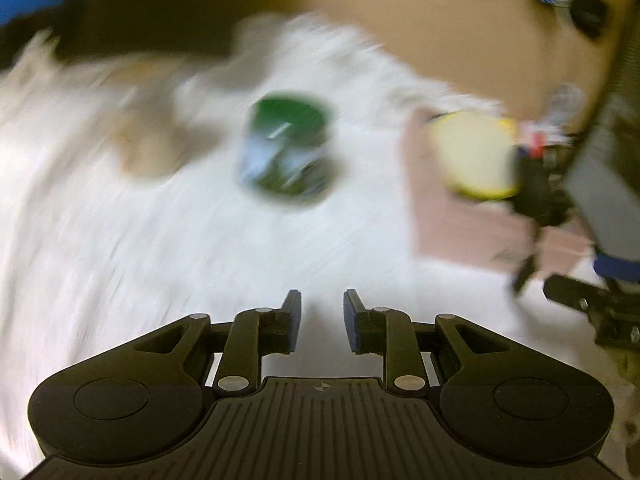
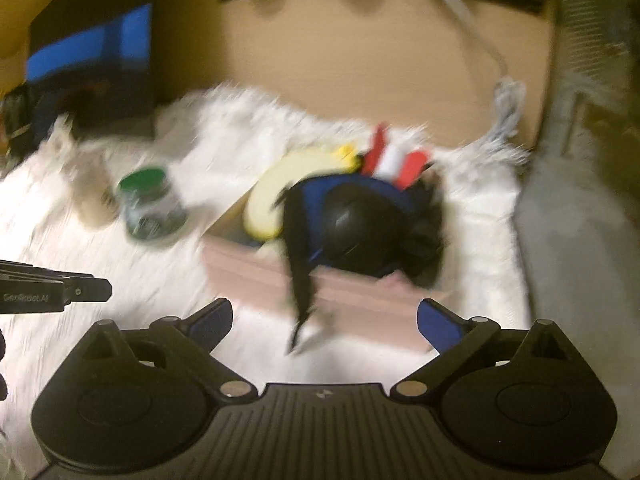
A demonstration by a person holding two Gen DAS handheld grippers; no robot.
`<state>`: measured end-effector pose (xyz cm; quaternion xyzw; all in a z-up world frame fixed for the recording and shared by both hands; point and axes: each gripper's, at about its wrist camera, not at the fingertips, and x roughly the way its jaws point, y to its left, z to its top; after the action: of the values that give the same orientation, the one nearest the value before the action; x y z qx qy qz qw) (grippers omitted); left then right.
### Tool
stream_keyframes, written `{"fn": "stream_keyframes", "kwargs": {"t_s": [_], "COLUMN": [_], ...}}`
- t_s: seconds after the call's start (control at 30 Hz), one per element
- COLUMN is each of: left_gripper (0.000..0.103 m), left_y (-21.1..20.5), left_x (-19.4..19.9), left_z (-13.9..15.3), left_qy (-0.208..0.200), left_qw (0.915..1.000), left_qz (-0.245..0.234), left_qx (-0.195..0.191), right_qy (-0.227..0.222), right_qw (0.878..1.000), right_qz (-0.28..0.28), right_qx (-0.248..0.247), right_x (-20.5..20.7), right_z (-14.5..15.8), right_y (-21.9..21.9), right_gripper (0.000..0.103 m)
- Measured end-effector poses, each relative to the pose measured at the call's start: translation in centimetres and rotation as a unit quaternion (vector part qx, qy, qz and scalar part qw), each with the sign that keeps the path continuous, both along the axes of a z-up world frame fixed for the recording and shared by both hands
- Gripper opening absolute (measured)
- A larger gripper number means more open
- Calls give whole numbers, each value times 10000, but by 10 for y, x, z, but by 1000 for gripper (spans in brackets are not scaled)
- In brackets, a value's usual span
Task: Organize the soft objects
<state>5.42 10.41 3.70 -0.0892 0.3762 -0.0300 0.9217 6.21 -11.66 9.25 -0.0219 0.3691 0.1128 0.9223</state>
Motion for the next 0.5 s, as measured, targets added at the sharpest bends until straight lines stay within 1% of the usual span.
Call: {"fn": "stream_keyframes", "kwargs": {"t_s": [0.07, 0.13, 0.17, 0.2, 0.3, 0.33, 0.37, 0.43, 0.5], "left_gripper": [26, 27, 29, 33, 43, 43, 44, 44, 44], "left_y": [12, 14, 11, 8, -3, -5, -9, -13, -19], "left_x": [-8, -13, -13, -16, -19, -19, -20, -23, -24], "left_z": [-16, -27, -32, -33, -35, -35, -37, -38, -40], "left_qy": [214, 295, 342, 185, 65, 25, -16, -125, -140], "left_qw": [9989, 9979, 9976, 9981, 9984, 9983, 9982, 9973, 9968], "left_qz": [405, 574, 593, 585, 513, 512, 534, 639, 586], "left_qx": [-91, -79, -44, 28, 243, 263, 271, 324, 523], "right_qy": [197, 341, 404, 474, 738, 846, 783, 698, 659], "right_qw": [9995, 9985, 9980, 9974, 9953, 9942, 9949, 9957, 9959], "right_qz": [233, 426, 490, 543, 620, 639, 613, 589, 610], "right_qx": [-14, -28, -40, -48, -119, -181, -181, -166, -130], "right_x": [0, 0, 1, 3, 8, 10, 9, 8, 10], "right_z": [-11, -22, -27, -33, -50, -56, -59, -61, -62], "right_y": [16, 30, 37, 42, 54, 58, 59, 58, 56], "right_gripper": [99, 99, 99, 99, 99, 99, 103, 103, 103]}}
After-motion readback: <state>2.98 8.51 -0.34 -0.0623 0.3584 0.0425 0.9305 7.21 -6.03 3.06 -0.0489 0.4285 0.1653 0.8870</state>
